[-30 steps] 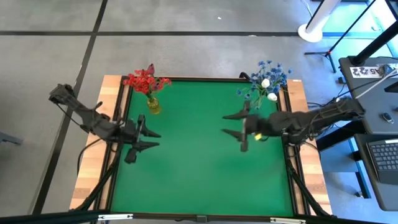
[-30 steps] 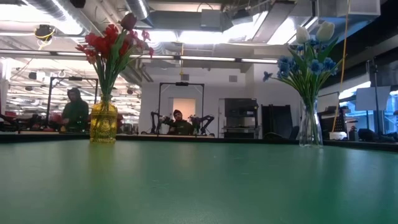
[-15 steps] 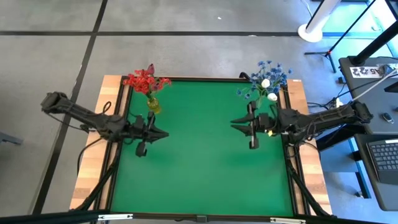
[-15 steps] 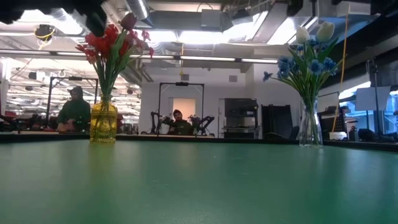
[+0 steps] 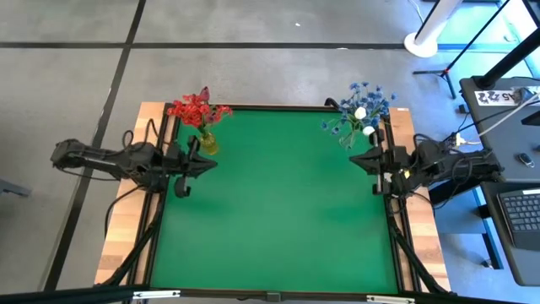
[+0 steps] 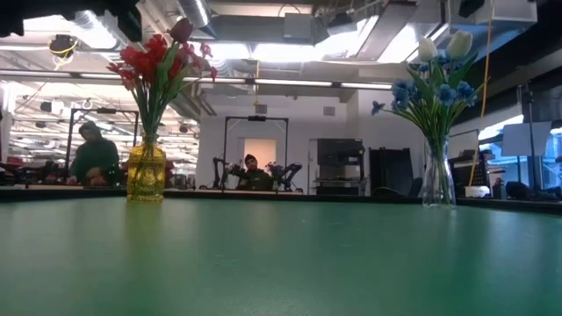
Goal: Sort flowers into vase by color
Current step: Return to Home Position
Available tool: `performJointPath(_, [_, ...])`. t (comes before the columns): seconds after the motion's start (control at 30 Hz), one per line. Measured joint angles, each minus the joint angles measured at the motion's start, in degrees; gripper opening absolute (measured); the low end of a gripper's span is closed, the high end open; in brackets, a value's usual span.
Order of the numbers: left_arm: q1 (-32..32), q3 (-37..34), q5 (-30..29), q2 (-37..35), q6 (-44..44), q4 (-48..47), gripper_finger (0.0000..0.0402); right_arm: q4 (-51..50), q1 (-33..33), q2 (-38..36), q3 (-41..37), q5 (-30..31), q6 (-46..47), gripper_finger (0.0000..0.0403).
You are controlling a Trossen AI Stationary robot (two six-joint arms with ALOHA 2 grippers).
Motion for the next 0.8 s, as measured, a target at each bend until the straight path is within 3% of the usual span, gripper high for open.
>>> performJointPath(0.27, [8.77, -0.20, 9.06, 6.93, -3.52, 0.67, 0.0000, 0.76, -0.56, -5.42, -8.64, 1.91, -1.71, 0.0002])
performJointPath(0.43, [15.28, -0.20, 18.05, 14.88, -4.88, 10.04, 0.0000, 3.72, -6.98, -3.61, -10.73, -1.63, -0.10, 0.0001])
performJointPath(0.53, [18.71, -0.20, 21.45, 17.22, -5.93, 11.29, 0.0000, 2.39, -12.16, -3.05, -10.84, -7.75, 2.69, 0.0001])
performJointPath(0.63, [21.24, -0.22, 23.30, 16.12, -6.46, 8.37, 0.0000, 0.83, -16.42, -4.25, -10.84, -13.01, 4.62, 0.0001])
performJointPath(0.8, [24.70, -0.20, 24.91, 6.58, -5.42, -1.01, 0.0000, -5.61, -21.52, -10.67, -10.84, -16.14, 6.16, 0.0001])
